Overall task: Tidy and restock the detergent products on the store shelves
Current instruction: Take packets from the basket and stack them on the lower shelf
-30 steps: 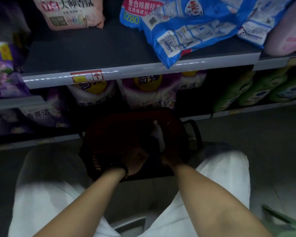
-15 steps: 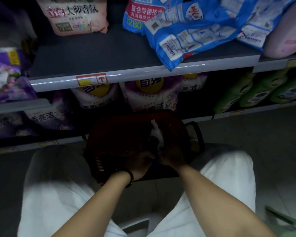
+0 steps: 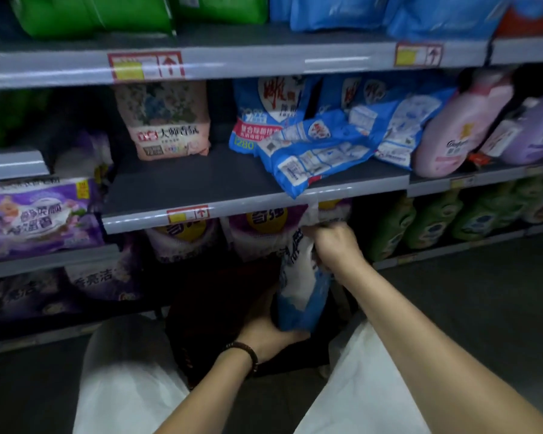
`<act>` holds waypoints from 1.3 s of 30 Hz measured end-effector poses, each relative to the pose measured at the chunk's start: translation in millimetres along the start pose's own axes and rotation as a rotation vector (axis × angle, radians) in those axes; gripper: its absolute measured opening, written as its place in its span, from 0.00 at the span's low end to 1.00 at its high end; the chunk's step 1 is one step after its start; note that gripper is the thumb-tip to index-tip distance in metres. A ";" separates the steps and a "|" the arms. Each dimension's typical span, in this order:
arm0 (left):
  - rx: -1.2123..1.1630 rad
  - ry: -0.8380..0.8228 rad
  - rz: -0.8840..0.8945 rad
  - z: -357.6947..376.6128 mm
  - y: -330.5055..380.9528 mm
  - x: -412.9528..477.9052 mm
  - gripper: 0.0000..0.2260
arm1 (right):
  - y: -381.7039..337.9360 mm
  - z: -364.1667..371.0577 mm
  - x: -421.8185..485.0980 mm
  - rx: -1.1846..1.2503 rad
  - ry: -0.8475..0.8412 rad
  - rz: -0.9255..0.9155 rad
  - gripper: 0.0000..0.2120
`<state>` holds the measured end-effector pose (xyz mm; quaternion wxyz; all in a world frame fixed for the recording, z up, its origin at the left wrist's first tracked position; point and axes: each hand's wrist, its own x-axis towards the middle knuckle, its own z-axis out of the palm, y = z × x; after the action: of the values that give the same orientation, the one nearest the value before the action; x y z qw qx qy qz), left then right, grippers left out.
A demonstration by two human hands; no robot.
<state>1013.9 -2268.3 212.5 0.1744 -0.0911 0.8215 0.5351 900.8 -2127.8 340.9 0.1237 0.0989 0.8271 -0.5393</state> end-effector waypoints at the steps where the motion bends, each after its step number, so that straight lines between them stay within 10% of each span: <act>1: -0.007 0.038 0.056 2.0 7.8 -3.9 0.46 | -19.3 -6.2 -10.9 0.045 0.001 -0.028 0.14; 8: -0.362 0.516 0.380 -16.1 77.5 -20.2 0.48 | -143.1 -30.1 -94.5 0.317 -0.207 -0.204 0.11; 18: -0.566 0.555 0.568 -88.1 187.9 -41.4 0.26 | -250.4 -71.1 -132.9 0.463 -0.301 -0.588 0.19; 23: -0.567 0.614 0.570 -112.8 227.6 -32.5 0.19 | -221.5 -111.5 -92.9 0.144 0.336 -0.857 0.13; 26: -0.557 0.637 0.602 -130.7 257.4 -25.6 0.18 | -196.0 -130.7 -67.4 -0.042 0.453 -0.798 0.35; 31: -0.549 0.646 0.644 -160.1 316.5 2.4 0.18 | -181.3 -154.2 -29.3 0.029 0.191 -0.642 0.65; 39: -0.497 0.683 0.706 -201.5 400.2 76.0 0.17 | -259.5 -177.1 40.8 -0.097 0.231 -0.830 0.69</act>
<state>771.0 -2284.7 596.3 -0.3191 -0.0168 0.6609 0.6790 767.7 -2067.7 622.1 -0.1926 -0.1882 0.8295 -0.4893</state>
